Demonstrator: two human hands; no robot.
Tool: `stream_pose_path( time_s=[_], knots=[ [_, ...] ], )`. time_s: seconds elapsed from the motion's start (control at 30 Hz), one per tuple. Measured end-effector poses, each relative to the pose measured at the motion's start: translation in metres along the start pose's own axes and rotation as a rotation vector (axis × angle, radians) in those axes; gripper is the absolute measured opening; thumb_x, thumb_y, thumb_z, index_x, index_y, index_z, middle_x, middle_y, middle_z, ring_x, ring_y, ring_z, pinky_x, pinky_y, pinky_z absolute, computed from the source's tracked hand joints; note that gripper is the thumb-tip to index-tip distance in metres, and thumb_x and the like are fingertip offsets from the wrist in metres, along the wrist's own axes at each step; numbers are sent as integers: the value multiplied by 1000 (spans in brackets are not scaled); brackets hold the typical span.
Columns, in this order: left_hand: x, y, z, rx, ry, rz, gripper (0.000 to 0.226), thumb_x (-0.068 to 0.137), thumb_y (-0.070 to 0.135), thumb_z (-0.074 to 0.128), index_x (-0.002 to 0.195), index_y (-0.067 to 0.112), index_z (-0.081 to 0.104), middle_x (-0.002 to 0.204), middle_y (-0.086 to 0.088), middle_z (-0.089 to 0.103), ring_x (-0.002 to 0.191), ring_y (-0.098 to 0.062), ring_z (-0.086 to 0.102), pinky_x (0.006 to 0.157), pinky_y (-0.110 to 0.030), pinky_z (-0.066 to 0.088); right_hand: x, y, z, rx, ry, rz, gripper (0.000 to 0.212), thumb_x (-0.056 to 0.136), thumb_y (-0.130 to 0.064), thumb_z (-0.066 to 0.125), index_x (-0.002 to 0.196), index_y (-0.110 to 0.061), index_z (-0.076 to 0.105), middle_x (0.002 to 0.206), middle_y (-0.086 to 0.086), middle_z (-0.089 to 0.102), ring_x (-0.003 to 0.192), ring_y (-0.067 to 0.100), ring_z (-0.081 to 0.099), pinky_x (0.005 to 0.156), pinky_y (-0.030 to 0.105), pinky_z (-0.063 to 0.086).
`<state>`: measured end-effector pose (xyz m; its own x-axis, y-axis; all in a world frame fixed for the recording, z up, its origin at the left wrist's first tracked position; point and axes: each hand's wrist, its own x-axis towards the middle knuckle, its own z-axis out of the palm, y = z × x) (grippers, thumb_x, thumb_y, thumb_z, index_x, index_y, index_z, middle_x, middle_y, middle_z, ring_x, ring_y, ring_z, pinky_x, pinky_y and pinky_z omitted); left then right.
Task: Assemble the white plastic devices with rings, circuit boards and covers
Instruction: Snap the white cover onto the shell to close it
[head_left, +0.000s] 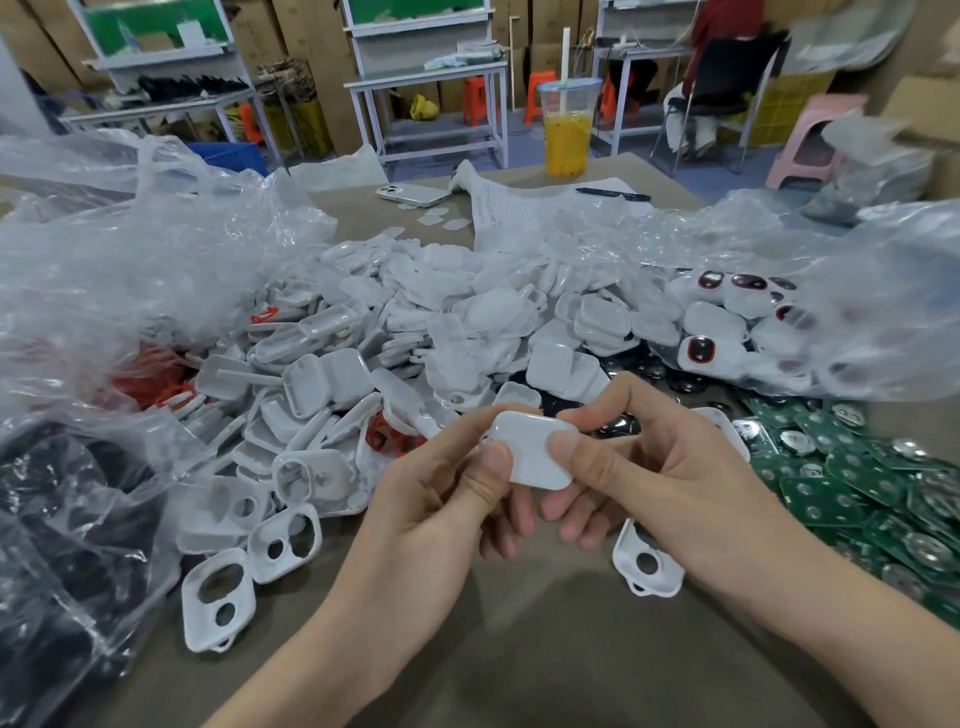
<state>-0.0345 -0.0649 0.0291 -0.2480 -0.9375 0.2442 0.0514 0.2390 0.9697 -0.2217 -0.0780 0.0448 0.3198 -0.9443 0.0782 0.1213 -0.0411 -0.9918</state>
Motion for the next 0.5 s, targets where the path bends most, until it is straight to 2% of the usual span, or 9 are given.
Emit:
stream_pose_path(
  time_s=[0.13,0.23,0.3,0.37,0.43,0.5],
  knots=[
    [1,0,-1,-32,-15,-31,33,101,28,43,112,21,73,69,-4,60,64,-14,55,58,-23,47,1,1,2,4,25,4,17,81,-33,71,86,-20,61,70,19,72,56,25,68,52,24,53],
    [-1,-1,0,-41,-15,-38,33,100,32,43,120,27,70,72,-6,63,67,-17,58,62,-24,49,3,2,2,41,38,57,26,81,-33,71,93,-12,61,68,20,71,52,22,65,49,23,51],
    [-3,0,-3,53,-10,2,31,101,40,46,128,39,62,78,-1,68,76,-11,64,70,-21,52,4,1,1,97,30,124,31,76,-36,73,91,-10,65,68,21,70,49,21,63,45,23,50],
    [-4,-1,-7,235,-35,67,30,100,48,52,130,48,57,88,6,71,86,-8,68,79,-19,52,4,-2,-2,165,0,185,26,73,-35,75,86,-13,71,68,21,70,47,19,62,43,22,49],
    [-2,-2,-10,369,5,132,29,94,48,59,123,49,61,91,13,72,88,-9,70,82,-22,54,4,-4,-5,219,-31,242,17,75,-32,75,80,-17,76,68,19,69,47,16,61,42,20,49],
    [-2,-3,-8,352,81,172,21,88,44,66,109,43,69,90,8,75,86,-13,73,82,-30,57,5,-4,-6,220,-55,264,14,77,-33,75,77,-19,76,67,16,69,46,14,60,42,19,49]
  ],
)
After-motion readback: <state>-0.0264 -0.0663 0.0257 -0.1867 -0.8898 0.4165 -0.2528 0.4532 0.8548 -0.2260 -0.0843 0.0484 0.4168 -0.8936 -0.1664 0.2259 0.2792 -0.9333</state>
